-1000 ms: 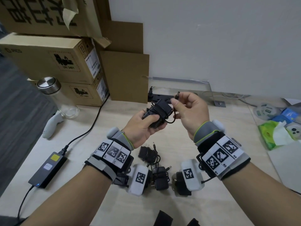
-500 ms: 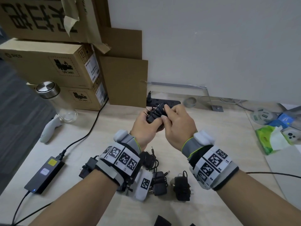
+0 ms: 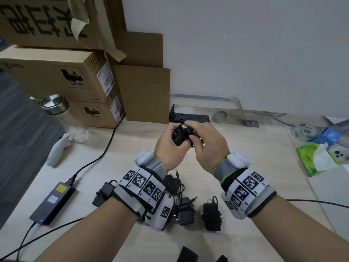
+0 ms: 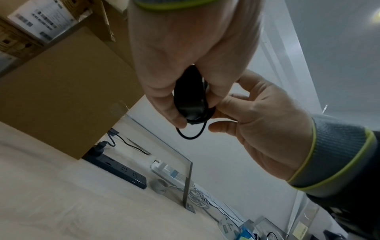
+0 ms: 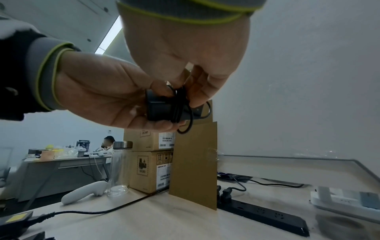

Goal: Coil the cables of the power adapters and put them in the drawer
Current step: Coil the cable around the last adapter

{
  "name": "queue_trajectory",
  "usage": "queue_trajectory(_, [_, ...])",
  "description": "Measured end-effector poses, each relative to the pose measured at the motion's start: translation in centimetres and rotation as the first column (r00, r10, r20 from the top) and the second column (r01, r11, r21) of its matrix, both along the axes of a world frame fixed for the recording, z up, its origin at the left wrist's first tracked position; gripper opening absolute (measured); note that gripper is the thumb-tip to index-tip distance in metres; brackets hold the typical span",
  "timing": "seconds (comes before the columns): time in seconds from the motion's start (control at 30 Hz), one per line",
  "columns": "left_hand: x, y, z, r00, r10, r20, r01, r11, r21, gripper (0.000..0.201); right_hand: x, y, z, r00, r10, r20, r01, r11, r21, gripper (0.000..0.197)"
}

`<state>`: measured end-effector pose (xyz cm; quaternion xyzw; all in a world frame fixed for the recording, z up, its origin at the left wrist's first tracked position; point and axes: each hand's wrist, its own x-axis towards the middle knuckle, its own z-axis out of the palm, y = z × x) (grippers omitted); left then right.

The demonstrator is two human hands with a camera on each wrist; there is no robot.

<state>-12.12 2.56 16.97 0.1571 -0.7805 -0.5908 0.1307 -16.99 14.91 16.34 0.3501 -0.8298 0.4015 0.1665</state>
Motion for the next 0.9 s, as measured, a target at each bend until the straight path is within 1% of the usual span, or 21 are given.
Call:
queue_trajectory(0.07, [0.0, 0.0, -0.2, 1.0, -0.008, -0.001, 0.008, 1.0, 0.01, 0.029, -0.3, 0.1, -0.2, 0.999, 0.027, -0.048, -0.026, 1.0, 0.008, 0.034])
queue_trajectory(0.17, [0.1, 0.1, -0.6, 1.0, -0.013, 0.005, 0.013, 1.0, 0.01, 0.031, -0.6, 0.3, -0.3, 0.999, 0.037, -0.017, -0.036, 0.999, 0.034, 0.034])
queue_trajectory(0.23, [0.3, 0.2, -0.8, 1.0, -0.024, 0.001, 0.024, 1.0, 0.005, 0.036, -0.8, 0.4, -0.3, 0.997, 0.054, 0.053, -0.056, 0.998, 0.043, 0.032])
queue_trajectory(0.37, [0.4, 0.2, -1.1, 0.999, -0.041, -0.003, 0.041, 0.998, -0.037, 0.04, -0.8, 0.6, 0.6, 0.958, 0.037, 0.283, -0.036, 0.999, -0.009, 0.02])
queue_trajectory(0.43, [0.3, -0.1, -1.5, 0.998, -0.057, -0.003, 0.057, 0.995, -0.08, 0.043, -0.5, 0.5, 1.0, 0.942, 0.059, 0.33, -0.048, 0.998, -0.041, 0.018])
queue_trajectory(0.5, [0.3, -0.3, -1.9, 0.997, -0.066, 0.032, 0.07, 0.987, -0.147, 0.048, -0.1, 0.4, 1.4, 0.94, 0.083, 0.331, -0.068, 0.996, -0.056, 0.017])
queue_trajectory(0.57, [0.2, -0.6, -2.6, 0.994, -0.054, 0.092, 0.071, 0.979, -0.193, 0.057, 0.1, 0.3, 1.8, 0.954, 0.1, 0.283, -0.096, 0.995, -0.028, 0.011])
queue_trajectory(0.63, [0.1, -1.1, -3.2, 0.986, -0.045, 0.159, 0.082, 0.969, -0.234, 0.063, 0.4, 0.4, 2.0, 0.947, 0.111, 0.301, -0.122, 0.992, 0.016, 0.008])
queue_trajectory(0.7, [0.2, -1.3, -3.6, 0.979, -0.058, 0.194, 0.111, 0.956, -0.272, 0.06, 0.9, 0.6, 1.9, 0.933, 0.119, 0.34, -0.139, 0.99, 0.037, 0.008])
queue_trajectory(0.8, [0.5, -1.1, -3.8, 0.973, -0.039, 0.229, 0.118, 0.932, -0.342, 0.057, 1.6, 0.7, 1.3, 0.933, 0.147, 0.33, -0.168, 0.985, 0.036, 0.005])
queue_trajectory(0.9, [0.9, -0.4, -3.7, 0.978, -0.036, 0.204, 0.114, 0.915, -0.386, 0.05, 2.0, 1.0, 1.0, 0.936, 0.158, 0.316, -0.168, 0.986, 0.006, 0.007])
